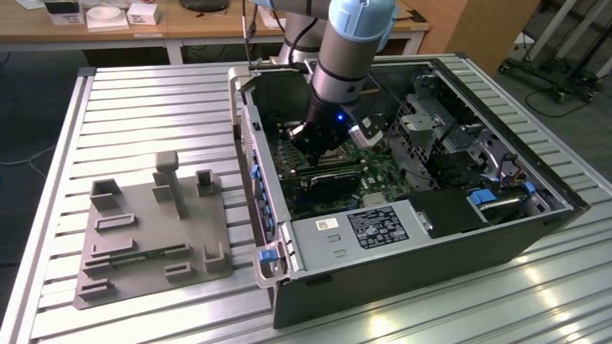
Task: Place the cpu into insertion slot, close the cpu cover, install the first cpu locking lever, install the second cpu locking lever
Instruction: 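Install the second cpu locking lever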
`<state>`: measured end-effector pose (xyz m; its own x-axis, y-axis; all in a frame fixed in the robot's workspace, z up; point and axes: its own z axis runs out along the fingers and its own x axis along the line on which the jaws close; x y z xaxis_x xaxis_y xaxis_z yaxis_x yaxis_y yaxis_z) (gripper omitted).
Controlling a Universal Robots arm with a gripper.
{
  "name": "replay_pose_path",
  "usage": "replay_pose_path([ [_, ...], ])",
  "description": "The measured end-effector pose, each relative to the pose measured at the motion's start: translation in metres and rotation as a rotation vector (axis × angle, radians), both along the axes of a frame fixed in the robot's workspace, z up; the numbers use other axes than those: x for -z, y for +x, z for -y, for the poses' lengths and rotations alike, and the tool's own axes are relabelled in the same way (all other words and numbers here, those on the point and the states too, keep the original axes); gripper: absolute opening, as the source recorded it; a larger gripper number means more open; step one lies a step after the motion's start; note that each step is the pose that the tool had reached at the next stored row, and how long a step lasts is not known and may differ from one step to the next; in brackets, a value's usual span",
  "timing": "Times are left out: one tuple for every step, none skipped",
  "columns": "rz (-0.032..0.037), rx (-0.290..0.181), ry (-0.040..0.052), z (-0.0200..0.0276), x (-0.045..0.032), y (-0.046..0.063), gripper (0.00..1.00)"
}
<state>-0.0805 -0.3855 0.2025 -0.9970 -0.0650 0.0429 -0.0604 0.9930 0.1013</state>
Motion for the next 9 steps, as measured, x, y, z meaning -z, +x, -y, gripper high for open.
replay_pose_path([
  [0.0005,-0.001,0.0021,0.0000,0.0001,-0.0001,0.10],
  [0.0010,-0.001,0.0036,0.0000,0.0003,-0.0003,0.10],
  [0.0013,-0.002,0.0045,-0.0001,0.0005,-0.0007,0.10],
  [0.0014,-0.002,0.0049,-0.0001,0.0007,-0.0011,0.10],
  [0.0014,-0.002,0.0049,-0.0001,0.0009,-0.0017,0.10],
  [0.0012,-0.002,0.0048,0.0000,0.0010,-0.0022,0.10],
  [0.0012,-0.003,0.0048,0.0000,0.0012,-0.0025,0.10],
  [0.0011,-0.003,0.0048,0.0000,0.0015,-0.0025,0.10],
  [0.0011,-0.003,0.0049,0.0000,0.0018,-0.0025,0.10],
])
